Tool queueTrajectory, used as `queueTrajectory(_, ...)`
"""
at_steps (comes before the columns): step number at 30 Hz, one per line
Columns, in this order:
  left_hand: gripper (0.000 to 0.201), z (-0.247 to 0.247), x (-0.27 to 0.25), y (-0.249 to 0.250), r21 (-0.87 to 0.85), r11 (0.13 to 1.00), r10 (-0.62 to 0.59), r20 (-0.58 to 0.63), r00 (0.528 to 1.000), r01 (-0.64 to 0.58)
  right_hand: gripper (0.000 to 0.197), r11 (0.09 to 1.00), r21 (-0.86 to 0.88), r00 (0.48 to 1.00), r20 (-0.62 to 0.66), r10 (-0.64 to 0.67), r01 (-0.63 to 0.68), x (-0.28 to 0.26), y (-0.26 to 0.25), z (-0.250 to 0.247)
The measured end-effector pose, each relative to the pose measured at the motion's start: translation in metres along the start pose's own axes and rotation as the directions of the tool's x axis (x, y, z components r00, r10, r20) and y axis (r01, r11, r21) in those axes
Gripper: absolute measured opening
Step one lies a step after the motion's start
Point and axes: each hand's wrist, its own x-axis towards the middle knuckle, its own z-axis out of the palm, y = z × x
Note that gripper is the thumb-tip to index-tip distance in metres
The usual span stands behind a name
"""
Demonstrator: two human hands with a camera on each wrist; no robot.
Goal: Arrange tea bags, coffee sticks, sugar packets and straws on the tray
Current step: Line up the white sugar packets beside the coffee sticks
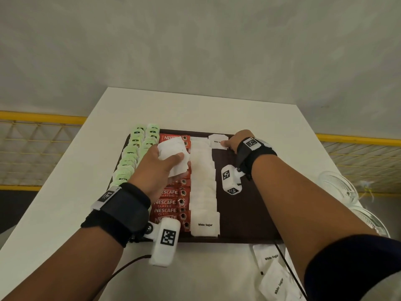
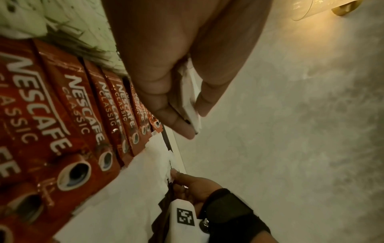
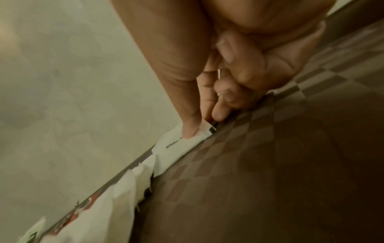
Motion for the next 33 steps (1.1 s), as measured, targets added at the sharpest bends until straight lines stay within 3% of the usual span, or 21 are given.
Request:
queueTrajectory(5, 0.040, 0.004, -0.001, 0.003, -0.074, 0.995, -0.065, 0.070, 0.995, 0.070, 0.055, 0.995, 0.092, 0.998, -0.048, -0.039, 0.043, -0.021, 0.002, -0.014)
queueTrajectory(9, 0.045, 0.008, 0.001, 0.004, -0.143, 0.985, -0.084, 0.118, 0.989, 0.100, 0.043, 0.915, 0.323, 0.970, -0.086, -0.225, 0.241, -0.059, -0.004, -0.032)
queueTrajectory(13, 0.051, 0.013, 0.008, 0.000, -0.105, 0.994, -0.008, 0.107, 0.994, 0.019, 0.037, 0.792, 0.503, 0.877, 0.126, -0.464, 0.347, -0.111, -0.016, -0.042)
queueTrajectory(16, 0.055, 0.020, 0.011, -0.001, -0.062, 0.997, 0.051, 0.119, 0.992, -0.044, 0.036, 0.792, 0.487, 0.815, 0.239, -0.528, 0.370, -0.129, -0.021, -0.042)
queueTrajectory(20, 0.061, 0.026, 0.017, -0.002, -0.035, 0.997, 0.073, 0.055, 0.996, -0.071, 0.035, 0.747, 0.595, 0.834, 0.219, -0.506, 0.297, -0.133, -0.019, -0.039)
queueTrajectory(25, 0.045, 0.026, 0.024, 0.006, -0.090, 0.995, 0.038, 0.015, 0.999, -0.037, 0.024, 0.658, 0.705, 0.873, 0.115, -0.473, 0.264, -0.124, -0.008, -0.039)
queueTrajectory(28, 0.033, 0.022, 0.024, 0.012, -0.143, 0.990, 0.019, -0.017, 1.000, -0.021, 0.019, 0.520, 0.832, 0.936, 0.005, -0.351, 0.191, -0.106, 0.006, -0.040)
queueTrajectory(30, 0.032, 0.017, 0.024, 0.015, -0.083, 0.996, 0.035, -0.054, 0.998, -0.039, 0.019, 0.418, 0.897, 0.973, -0.051, -0.223, 0.143, -0.091, 0.018, -0.040)
queueTrajectory(31, 0.030, 0.013, 0.025, 0.015, -0.076, 0.996, 0.038, -0.072, 0.997, -0.044, 0.020, 0.417, 0.902, 0.985, -0.049, -0.163, 0.114, -0.084, 0.024, -0.040)
queueTrajectory(33, 0.017, 0.008, 0.026, 0.019, -0.137, 0.990, 0.014, -0.064, 0.998, -0.023, 0.021, 0.517, 0.854, 0.996, -0.002, -0.089, 0.048, -0.070, 0.034, -0.035)
